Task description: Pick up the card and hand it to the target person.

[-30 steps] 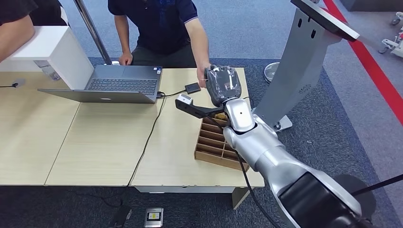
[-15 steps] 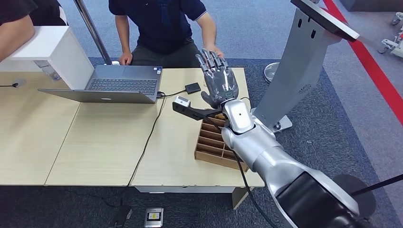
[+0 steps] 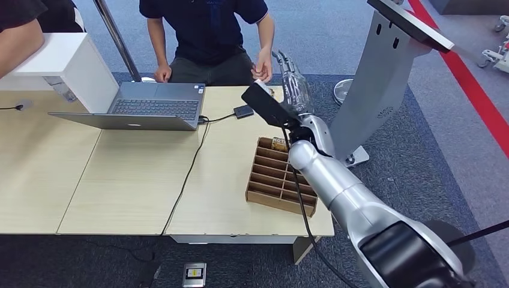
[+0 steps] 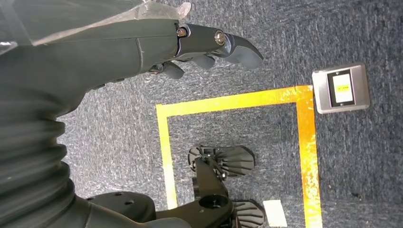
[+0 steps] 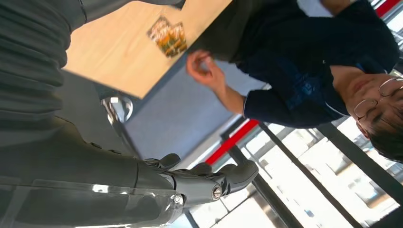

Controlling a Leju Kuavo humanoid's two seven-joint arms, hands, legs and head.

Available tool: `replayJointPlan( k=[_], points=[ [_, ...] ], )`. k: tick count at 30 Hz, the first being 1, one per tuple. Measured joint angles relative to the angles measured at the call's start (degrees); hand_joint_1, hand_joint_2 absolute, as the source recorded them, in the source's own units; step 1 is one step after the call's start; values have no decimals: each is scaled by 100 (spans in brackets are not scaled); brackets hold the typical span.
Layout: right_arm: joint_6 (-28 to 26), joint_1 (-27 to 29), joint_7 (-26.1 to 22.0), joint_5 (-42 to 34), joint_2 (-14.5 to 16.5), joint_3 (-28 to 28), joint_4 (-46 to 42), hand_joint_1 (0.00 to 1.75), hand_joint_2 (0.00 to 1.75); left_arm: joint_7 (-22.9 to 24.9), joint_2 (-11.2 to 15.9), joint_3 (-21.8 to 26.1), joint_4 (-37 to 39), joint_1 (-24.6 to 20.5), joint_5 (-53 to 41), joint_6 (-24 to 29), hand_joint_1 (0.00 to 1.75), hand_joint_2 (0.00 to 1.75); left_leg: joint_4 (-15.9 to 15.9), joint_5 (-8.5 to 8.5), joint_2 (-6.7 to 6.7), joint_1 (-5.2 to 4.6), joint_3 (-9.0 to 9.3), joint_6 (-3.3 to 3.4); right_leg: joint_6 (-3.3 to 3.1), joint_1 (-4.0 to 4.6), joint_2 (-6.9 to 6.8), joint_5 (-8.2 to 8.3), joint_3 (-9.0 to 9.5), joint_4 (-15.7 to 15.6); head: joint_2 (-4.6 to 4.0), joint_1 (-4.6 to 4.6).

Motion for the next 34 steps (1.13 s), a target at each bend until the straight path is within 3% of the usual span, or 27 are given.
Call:
replayJointPlan(
  k=[7,11,16,20,34],
  points=[
    [956,700,-48,-1760,-581,-318,-1481,0,175,-91,102,10,0,78,166,-2,0,175,1,-1,-1,-1,1,0,0,1,0,0,0,-1,0,1],
    [1310,1231,-80,-2378,-988,-564,-2385,0,175,-139,158,12,0,137,243,-15,0,175,1,-1,-1,-3,2,1,0,1,0,0,0,-2,0,0],
    [1541,1997,-47,-2728,-1526,-894,-3482,0,175,-218,217,13,0,196,438,-22,0,175,1,-2,0,-4,3,1,0,0,0,0,1,-3,0,0],
    [1744,2497,-84,-2805,-1783,-1060,-3997,0,175,-286,234,12,0,226,544,-42,0,175,0,-1,0,-4,2,1,0,0,0,0,2,-3,-1,-1],
    [2088,3761,-216,-2636,-2159,-1333,-4748,0,175,-360,284,13,0,224,719,-39,0,175,-1,-1,-1,-1,4,1,0,0,0,0,6,-2,0,0]
  ],
)
